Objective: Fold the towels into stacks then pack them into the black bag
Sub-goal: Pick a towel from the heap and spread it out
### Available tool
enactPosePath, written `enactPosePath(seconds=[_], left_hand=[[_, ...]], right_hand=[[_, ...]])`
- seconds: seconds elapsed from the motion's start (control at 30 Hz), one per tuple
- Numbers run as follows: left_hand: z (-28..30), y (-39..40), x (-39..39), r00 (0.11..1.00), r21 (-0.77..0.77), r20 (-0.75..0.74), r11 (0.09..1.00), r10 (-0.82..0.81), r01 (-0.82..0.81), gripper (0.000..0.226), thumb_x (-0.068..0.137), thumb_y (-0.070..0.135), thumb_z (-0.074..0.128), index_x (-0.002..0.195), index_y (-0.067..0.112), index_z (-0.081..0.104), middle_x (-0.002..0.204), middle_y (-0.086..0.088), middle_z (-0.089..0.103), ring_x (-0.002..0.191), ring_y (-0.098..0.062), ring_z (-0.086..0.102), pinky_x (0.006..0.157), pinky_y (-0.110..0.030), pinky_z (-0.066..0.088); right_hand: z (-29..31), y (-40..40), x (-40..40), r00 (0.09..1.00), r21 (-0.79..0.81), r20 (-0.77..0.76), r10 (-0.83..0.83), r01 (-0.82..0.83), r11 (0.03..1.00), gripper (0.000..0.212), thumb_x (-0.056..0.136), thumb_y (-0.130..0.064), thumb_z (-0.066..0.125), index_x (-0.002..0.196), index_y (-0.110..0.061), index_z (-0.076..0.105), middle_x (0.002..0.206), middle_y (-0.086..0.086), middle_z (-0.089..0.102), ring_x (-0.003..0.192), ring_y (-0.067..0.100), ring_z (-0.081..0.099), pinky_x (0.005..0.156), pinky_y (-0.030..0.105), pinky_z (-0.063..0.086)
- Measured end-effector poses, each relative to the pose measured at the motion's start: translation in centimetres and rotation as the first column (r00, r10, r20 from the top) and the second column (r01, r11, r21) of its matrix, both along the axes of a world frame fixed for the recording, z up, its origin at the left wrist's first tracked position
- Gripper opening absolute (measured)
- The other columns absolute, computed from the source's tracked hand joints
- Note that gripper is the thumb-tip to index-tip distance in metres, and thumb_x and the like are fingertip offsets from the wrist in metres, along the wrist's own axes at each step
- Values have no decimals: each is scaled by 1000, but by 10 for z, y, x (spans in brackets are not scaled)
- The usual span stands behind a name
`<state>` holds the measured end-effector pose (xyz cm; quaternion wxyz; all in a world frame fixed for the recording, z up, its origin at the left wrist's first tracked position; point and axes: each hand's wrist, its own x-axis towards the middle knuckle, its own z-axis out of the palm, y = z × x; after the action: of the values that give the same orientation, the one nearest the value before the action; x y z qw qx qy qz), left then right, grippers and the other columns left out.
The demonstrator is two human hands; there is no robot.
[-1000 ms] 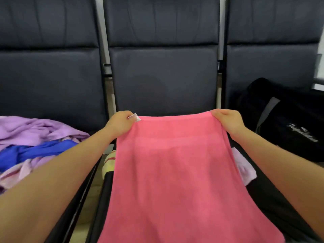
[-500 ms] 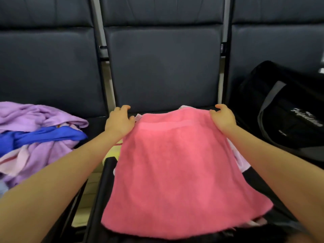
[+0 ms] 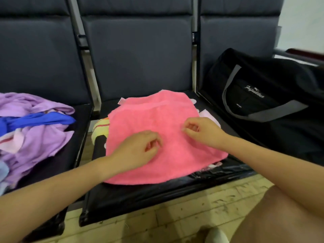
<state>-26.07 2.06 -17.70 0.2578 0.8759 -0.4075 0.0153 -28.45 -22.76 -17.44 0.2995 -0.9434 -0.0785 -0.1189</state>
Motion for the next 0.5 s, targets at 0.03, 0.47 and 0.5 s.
enactPosePath(seconds=[0.03, 0.47, 0.5], left_hand=[[-3, 3, -10, 998, 58, -19, 997, -52, 53, 13, 88, 22, 54, 93, 26, 65, 79, 19, 55, 70, 8, 49, 64, -11, 36], [-42, 32, -21, 981, 284, 93, 949, -168, 136, 47, 81, 71, 37, 98, 29, 50, 93, 15, 43, 85, -3, 40, 74, -24, 39], [-43, 33, -22, 984, 298, 106, 948, -146, 109, 51, 79, 73, 35, 101, 30, 50, 95, 16, 42, 86, -2, 39, 75, -21, 36]], right_hand=[[2, 4, -9, 997, -48, -1, 77, -77, 996, 23, 89, -27, 66, 70, -35, 55, 63, -24, 57, 64, -5, 52, 62, 11, 35], [-22, 43, -21, 790, -352, -235, 566, -612, 709, 19, 87, -31, 66, 90, -14, 57, 86, -8, 47, 74, 4, 35, 58, 21, 30], [-22, 44, -19, 799, -353, -224, 558, -600, 718, 16, 90, -30, 62, 87, -16, 55, 82, -7, 48, 71, 8, 39, 58, 24, 31]])
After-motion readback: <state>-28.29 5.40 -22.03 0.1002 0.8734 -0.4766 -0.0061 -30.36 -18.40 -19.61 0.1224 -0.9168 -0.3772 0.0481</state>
